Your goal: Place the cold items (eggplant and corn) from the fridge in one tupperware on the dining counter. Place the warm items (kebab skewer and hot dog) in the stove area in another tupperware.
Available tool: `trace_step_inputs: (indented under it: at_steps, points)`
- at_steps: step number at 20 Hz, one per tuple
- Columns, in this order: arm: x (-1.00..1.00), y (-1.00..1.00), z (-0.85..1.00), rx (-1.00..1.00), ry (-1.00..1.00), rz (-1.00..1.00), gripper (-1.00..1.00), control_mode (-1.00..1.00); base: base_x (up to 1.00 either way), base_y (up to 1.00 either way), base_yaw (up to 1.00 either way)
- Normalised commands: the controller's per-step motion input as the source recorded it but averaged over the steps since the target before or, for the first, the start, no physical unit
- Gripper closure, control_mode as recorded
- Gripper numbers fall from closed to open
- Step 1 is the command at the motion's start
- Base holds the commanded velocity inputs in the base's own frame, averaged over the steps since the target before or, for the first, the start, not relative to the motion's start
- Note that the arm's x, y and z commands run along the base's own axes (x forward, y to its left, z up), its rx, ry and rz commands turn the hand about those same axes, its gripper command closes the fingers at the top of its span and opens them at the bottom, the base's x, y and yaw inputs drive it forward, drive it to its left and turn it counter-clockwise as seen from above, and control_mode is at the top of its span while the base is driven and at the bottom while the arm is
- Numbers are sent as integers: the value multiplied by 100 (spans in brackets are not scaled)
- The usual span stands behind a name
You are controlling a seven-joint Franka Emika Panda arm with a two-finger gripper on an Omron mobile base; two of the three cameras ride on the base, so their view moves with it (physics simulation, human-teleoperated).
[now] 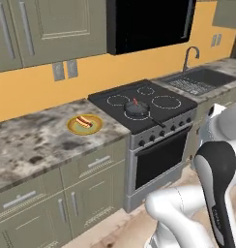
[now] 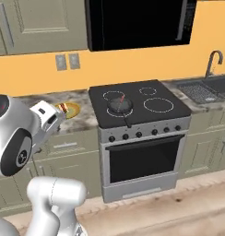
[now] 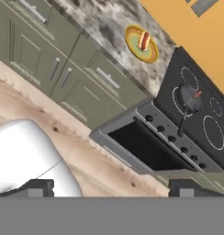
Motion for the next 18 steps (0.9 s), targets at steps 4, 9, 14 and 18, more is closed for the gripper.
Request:
trace_step_inputs:
  at_steps: [4, 9, 14, 18]
  points:
    - [0, 0, 0, 0, 0, 0, -100, 100, 67, 0, 31]
    - [0, 0, 0, 0, 0, 0, -100, 100, 61, 0, 30]
    - [0, 0, 0, 0, 0, 0, -100, 100, 57, -6, 29]
    - [0, 0, 0, 0, 0, 0, -100, 100, 53, -23, 24]
